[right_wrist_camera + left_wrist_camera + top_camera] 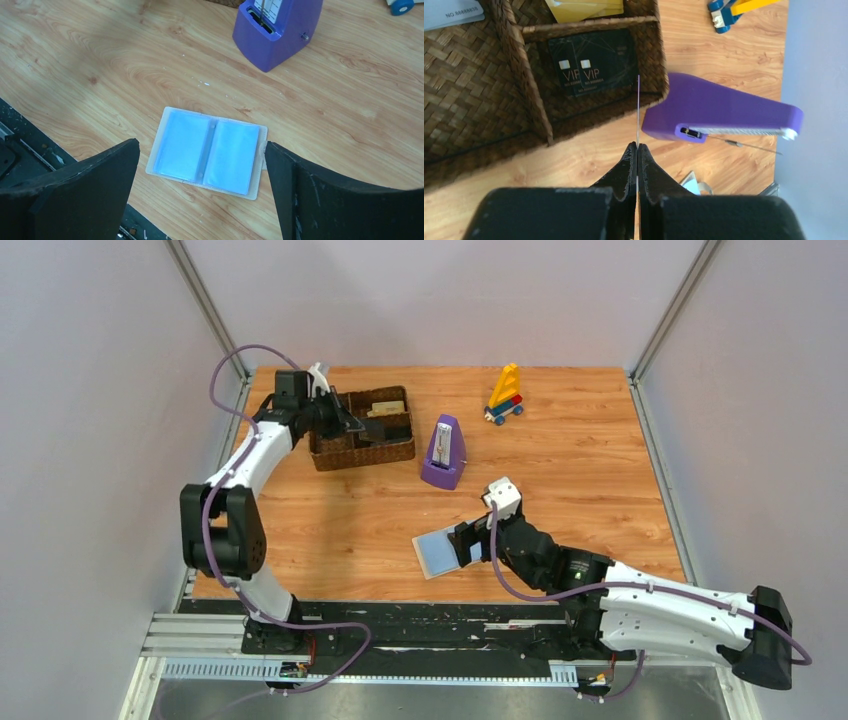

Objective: Take the credit cards out of the card holder
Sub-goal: Place the credit card in the storage box.

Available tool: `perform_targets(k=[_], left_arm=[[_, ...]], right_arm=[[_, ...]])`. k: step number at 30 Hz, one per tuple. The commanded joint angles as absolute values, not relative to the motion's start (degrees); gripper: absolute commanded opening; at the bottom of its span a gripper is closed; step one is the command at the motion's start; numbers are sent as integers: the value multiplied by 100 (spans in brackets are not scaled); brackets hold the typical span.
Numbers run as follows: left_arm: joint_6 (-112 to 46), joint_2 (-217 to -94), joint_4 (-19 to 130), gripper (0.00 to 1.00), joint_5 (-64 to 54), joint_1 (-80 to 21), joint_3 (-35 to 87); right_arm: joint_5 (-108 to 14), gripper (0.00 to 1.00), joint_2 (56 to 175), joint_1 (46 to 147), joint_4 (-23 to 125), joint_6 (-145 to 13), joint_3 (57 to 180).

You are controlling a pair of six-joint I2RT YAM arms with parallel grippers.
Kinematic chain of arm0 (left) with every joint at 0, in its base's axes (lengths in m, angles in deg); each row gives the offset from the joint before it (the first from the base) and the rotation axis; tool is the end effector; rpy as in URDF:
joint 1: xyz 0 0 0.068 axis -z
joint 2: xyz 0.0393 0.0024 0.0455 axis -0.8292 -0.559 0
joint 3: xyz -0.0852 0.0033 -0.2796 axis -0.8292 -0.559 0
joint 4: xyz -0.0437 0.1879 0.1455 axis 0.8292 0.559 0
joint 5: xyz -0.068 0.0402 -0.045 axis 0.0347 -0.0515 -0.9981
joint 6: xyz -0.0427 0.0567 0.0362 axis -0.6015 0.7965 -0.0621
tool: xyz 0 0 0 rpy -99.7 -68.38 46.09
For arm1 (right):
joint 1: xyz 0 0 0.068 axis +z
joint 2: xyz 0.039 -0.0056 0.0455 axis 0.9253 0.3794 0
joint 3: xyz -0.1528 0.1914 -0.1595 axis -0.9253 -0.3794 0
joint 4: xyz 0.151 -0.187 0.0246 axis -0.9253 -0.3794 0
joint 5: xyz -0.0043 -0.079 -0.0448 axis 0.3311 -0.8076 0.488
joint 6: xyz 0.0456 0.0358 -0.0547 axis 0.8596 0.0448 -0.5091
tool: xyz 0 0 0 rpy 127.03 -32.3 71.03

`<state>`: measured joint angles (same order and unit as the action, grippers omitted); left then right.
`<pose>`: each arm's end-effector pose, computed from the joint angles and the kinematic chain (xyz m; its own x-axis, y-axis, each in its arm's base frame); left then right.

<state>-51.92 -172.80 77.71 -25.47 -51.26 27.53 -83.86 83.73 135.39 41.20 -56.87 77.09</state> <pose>0.3656 -0.0633 0.2950 -0.7691 -0.3871 -0.5086 0.0549 0.7528 -0.6559 0.1024 0.1604 0.2684 -0.3374 -0.1886 -0.9223 -0.5658 0.8237 0.0385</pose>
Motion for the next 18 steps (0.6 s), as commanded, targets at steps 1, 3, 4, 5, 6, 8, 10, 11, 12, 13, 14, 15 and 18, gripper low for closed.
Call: perform_targets(k=[1,3,4,5,6,8,10,11,12,13,14,15,18], left_arm=[[-5261,-17784,7363,0,-2836,-5171,3204],[-5318,-18096,7213,0,-2948,-5171,3330],[-5347,-18166,7121,0,-2977,-5169,3399],[-5417,-18293,7047,0,-3010,-5165,3432],[-5454,-18357,7009,0,-3022,-5163,3497],[-5526,-18516,6909,0,-3064,-5170,3592],[-5544,-18639,6869,0,-3060,-5168,3687],[-5543,-18699,6831,0,-3079,-5165,3734],[-5539,-18722,6808,0,-3091,-5169,3754],[-5546,-18766,6763,0,-3109,-5170,3795],[-5555,-18791,6748,0,-3115,-5171,3810],[-5562,-18847,6715,0,-3150,-5171,3840],[-5631,-18937,6599,0,-3231,-5171,3864]], right_arm=[[-8317,100,8111,13419,4098,-5550,7605],[-8250,100,8090,13378,4106,-5578,7611],[-8231,100,8114,13353,4111,-5591,7611],[-8220,100,8151,13328,4115,-5604,7605],[-8222,100,8223,13301,4116,-5590,7607],[-8176,100,8351,13255,4116,-5549,7619],[-8090,100,8475,13235,4116,-5489,7641],[-8046,100,8530,13227,4116,-5470,7657],[-8016,100,8590,13224,4116,-5451,7675],[-8001,100,8637,13227,4115,-5439,7695],[-7999,100,8682,13218,4120,-5441,7713],[-8003,100,8716,13214,4116,-5437,7730],[-8004,100,8782,13202,4116,-5445,7781]])
